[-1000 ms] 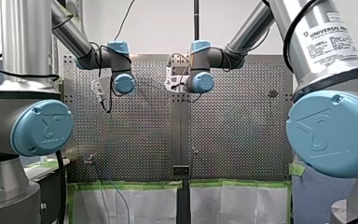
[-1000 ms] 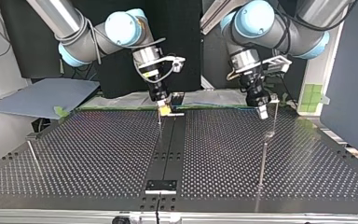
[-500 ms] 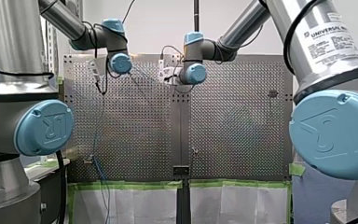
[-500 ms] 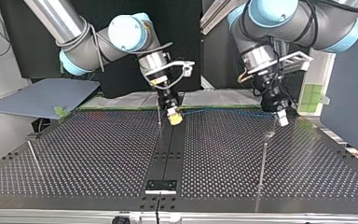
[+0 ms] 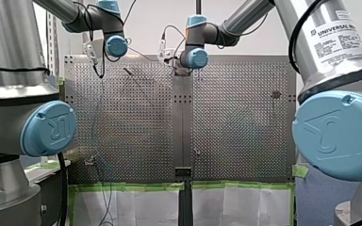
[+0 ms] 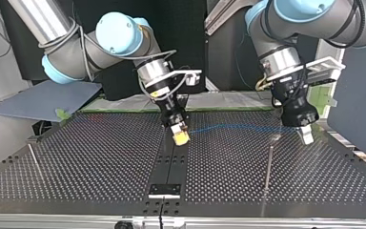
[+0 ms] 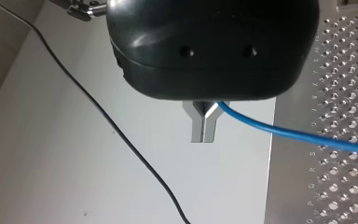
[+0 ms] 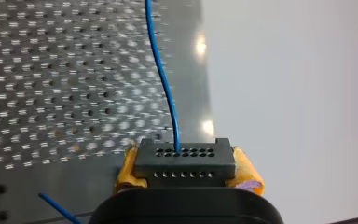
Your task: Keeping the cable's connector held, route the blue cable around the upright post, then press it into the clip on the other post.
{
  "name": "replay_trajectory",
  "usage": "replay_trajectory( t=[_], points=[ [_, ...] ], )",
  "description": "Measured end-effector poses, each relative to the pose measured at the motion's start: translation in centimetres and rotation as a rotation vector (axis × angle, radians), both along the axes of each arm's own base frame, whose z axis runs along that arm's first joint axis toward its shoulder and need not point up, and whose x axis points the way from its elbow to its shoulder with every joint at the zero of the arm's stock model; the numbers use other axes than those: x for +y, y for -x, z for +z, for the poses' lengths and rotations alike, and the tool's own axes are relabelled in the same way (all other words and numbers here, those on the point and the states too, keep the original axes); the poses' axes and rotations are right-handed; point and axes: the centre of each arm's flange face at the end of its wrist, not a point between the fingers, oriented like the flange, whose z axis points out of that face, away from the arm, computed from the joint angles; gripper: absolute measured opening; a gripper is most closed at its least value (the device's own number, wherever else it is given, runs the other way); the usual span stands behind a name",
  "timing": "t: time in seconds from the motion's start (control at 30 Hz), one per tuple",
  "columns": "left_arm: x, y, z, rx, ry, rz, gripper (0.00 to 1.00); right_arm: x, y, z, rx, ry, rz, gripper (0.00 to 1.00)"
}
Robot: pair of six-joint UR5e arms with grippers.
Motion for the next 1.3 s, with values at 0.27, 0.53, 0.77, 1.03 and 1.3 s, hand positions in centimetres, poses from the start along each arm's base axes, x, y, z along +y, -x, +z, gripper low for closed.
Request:
replay_trajectory(
  t=[0.27,0.53,0.77,1.03,1.3],
  points=[
    [1.2,-2.3,1.3,0.026,-0.027,-0.008,0.0,-1.5,0.0,2.8,-0.057,0.022,-0.004,0.0],
    [3.0,-4.2,2.9,0.033,-0.029,-0.013,0.0,-3.2,-0.8,3.7,-0.072,0.038,-0.007,0.0],
    [4.9,-7.2,2.8,0.082,-0.041,-0.015,0.0,-4.3,-1.5,5.4,-0.101,0.07,-0.008,0.0],
    [7.2,-10.4,2.3,0.14,-0.049,-0.017,0.0,-5.6,-2.7,6.0,-0.117,0.093,-0.009,0.0],
    [9.9,-13.3,-0.3,0.206,-0.058,-0.019,0.0,-6.9,-3.8,3.4,-0.088,0.079,-0.02,0.0]
  ],
)
